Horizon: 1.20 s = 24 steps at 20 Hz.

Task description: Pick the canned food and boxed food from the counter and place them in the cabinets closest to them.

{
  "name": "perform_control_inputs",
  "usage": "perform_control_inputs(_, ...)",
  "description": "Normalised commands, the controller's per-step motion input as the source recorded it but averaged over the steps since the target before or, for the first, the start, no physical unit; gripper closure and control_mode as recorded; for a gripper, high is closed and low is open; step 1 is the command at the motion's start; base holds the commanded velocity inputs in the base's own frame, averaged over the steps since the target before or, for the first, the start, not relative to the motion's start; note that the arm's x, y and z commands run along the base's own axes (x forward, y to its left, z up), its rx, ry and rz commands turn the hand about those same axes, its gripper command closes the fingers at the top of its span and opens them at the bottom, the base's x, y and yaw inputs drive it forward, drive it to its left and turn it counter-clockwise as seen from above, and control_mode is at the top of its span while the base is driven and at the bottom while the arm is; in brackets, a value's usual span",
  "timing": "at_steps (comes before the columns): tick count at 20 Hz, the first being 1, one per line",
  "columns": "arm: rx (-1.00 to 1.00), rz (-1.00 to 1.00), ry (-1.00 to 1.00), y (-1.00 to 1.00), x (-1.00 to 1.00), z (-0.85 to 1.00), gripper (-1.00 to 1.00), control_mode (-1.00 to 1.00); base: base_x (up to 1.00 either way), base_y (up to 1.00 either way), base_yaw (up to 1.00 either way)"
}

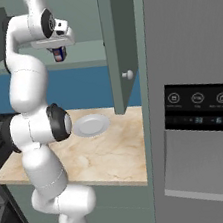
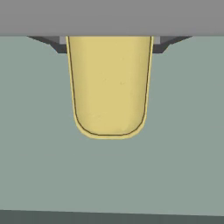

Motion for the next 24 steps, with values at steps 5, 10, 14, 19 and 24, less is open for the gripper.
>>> perform_control_inputs(5, 0.0, 0.0, 0.04, 0.03, 0.63, 0.0, 1.0, -1.0, 0.0, 0.0, 0.0)
perform_control_inputs(10, 0.0, 0.0, 0.04, 0.06, 0.45, -0.02, 1.0, -1.0, 0.0, 0.0, 0.0)
perform_control_inputs(14, 0.0, 0.0, 0.03, 0.1, 0.36, -0.03, -1.0, -1.0, 0.0, 0.0, 0.0)
perform_control_inputs(19, -0.02, 0.0, 0.13, 0.02, -0.13, -0.01, -1.0, -1.0, 0.0, 0.0, 0.0)
perform_control_inputs(24, -0.03, 0.0, 0.09, 0.0, -0.8, 0.0, -1.0, -1.0, 0.0, 0.0, 0.0)
